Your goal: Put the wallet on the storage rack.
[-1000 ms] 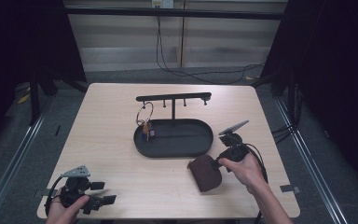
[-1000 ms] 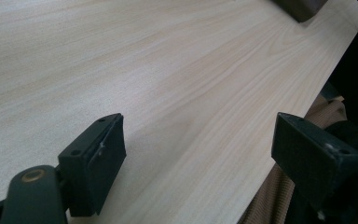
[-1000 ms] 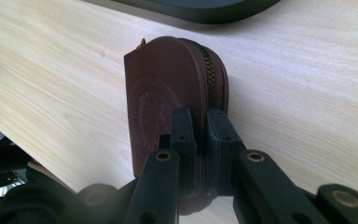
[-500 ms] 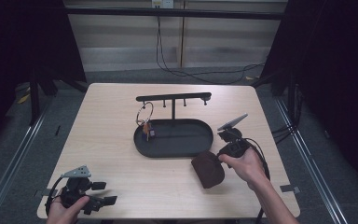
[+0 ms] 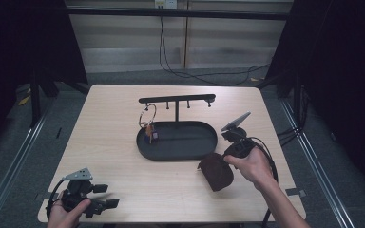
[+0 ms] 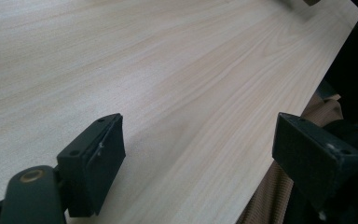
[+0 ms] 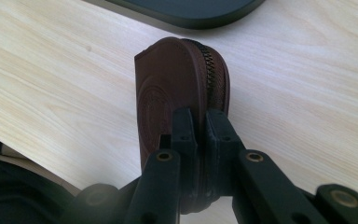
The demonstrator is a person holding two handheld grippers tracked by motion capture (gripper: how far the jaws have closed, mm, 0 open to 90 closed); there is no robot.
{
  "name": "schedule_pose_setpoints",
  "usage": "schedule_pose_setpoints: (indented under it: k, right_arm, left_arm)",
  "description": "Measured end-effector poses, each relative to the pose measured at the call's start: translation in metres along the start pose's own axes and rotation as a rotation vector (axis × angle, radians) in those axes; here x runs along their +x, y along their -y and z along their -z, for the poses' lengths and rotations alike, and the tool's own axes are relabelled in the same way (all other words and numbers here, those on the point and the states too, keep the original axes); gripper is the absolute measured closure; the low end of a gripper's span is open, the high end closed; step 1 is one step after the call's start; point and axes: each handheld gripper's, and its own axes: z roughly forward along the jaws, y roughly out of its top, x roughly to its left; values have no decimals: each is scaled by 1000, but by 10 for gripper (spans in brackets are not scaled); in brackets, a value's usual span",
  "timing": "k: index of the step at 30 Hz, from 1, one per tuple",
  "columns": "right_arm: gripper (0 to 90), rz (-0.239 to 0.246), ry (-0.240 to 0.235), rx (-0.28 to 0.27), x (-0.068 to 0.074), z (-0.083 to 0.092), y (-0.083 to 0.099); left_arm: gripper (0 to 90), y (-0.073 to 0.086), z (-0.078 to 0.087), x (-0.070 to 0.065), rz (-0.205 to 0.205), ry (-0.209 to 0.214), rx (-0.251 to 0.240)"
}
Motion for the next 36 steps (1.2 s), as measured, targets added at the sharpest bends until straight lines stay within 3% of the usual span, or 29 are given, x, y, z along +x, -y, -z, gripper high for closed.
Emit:
schedule_pose_setpoints:
  k: [12, 36]
  right_arm:
    - [830, 16, 65, 16, 5, 17, -7]
    - [830, 34, 89, -12, 13, 39, -33]
  left_arm:
    - [169, 0, 2, 0, 4, 6, -8]
    - [164, -1, 3, 0, 2, 11, -26]
